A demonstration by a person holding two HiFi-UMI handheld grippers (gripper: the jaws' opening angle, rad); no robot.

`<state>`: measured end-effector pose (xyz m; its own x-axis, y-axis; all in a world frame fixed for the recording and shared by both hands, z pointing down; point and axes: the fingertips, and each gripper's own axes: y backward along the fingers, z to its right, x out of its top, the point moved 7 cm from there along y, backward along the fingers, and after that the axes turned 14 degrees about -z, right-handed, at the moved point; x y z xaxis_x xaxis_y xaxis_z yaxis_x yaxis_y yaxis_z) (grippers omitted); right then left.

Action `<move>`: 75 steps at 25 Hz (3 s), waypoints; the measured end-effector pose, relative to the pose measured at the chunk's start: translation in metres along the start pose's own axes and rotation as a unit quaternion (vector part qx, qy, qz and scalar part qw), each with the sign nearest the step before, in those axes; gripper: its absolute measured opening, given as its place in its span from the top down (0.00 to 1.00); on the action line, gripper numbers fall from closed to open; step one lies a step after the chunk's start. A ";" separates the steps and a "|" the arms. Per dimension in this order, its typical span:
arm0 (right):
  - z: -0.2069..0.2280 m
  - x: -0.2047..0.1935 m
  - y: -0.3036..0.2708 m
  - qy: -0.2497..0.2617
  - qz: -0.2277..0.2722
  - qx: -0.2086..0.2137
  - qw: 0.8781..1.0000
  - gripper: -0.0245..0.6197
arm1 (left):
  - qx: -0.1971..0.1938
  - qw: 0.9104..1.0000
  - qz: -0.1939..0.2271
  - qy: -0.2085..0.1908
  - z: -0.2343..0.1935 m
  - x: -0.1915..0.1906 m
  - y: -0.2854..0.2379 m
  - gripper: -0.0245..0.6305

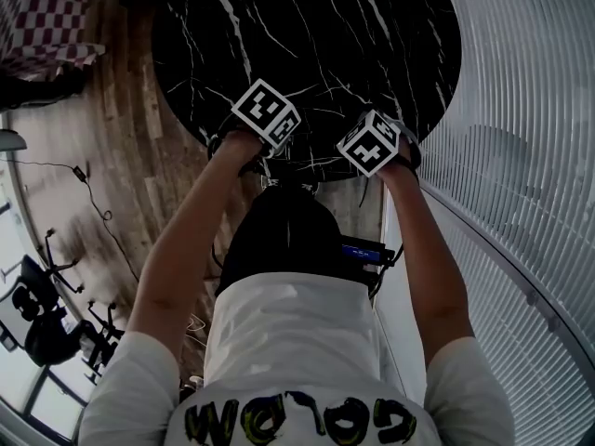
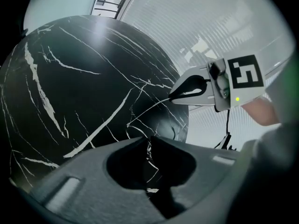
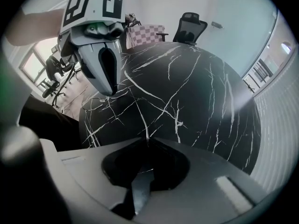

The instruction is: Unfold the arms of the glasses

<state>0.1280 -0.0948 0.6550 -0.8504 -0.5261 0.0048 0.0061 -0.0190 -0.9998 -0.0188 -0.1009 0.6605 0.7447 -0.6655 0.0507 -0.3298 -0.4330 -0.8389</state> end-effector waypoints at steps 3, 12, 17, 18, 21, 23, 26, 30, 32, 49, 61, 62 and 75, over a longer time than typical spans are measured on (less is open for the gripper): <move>0.002 0.001 -0.003 0.002 -0.004 0.002 1.000 0.93 | -0.010 1.000 0.003 0.004 -0.001 0.001 0.000 0.92; 0.005 0.005 -0.005 0.006 -0.005 0.001 1.000 0.94 | -0.023 1.000 0.002 0.005 -0.004 0.000 -0.002 0.80; 0.004 0.009 -0.002 0.005 0.001 0.001 1.000 0.93 | -0.030 0.999 0.019 0.015 -0.004 -0.003 -0.002 0.77; 0.004 0.009 -0.001 0.006 0.001 0.001 1.000 0.93 | -0.028 0.999 0.020 0.016 -0.004 -0.004 -0.002 0.77; 0.004 0.010 -0.002 0.005 0.002 -0.002 1.000 0.93 | -0.024 0.999 0.026 0.020 -0.005 -0.005 -0.001 0.77; 0.005 0.009 -0.001 0.002 0.004 -0.005 1.000 0.93 | -0.022 0.999 0.028 0.022 -0.004 -0.007 0.000 0.76; 0.005 0.007 -0.002 -0.005 0.008 -0.005 1.000 0.90 | -0.019 0.999 0.033 0.023 -0.003 -0.009 0.001 0.74; 0.005 0.005 -0.001 -0.008 0.013 -0.010 1.000 0.86 | -0.015 0.999 0.043 0.027 -0.003 -0.011 0.004 0.72; 0.004 0.004 0.001 -0.009 0.016 -0.011 1.000 0.84 | -0.014 0.998 0.049 0.028 -0.002 -0.012 0.006 0.72; -0.006 -0.026 0.121 -0.109 0.192 -0.097 0.970 0.96 | 0.054 0.970 0.223 0.086 0.052 -0.066 0.082 0.75; -0.091 -0.021 0.272 -0.171 0.439 -0.027 0.881 0.96 | 0.138 0.893 0.429 0.010 0.176 -0.099 0.181 0.96; -0.100 -0.021 0.282 -0.173 0.453 -0.022 0.874 0.96 | 0.147 0.888 0.436 0.002 0.186 -0.102 0.185 0.96; -0.155 -0.034 0.375 -0.145 0.562 -0.015 0.814 0.96 | 0.198 0.820 0.534 -0.051 0.270 -0.133 0.243 0.96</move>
<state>0.0779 0.0480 0.2764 -0.1557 -0.3758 -0.9135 0.6785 0.6314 -0.3754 -0.0412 0.0469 0.3038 0.2048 -0.4731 -0.8569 -0.6262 0.6095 -0.4862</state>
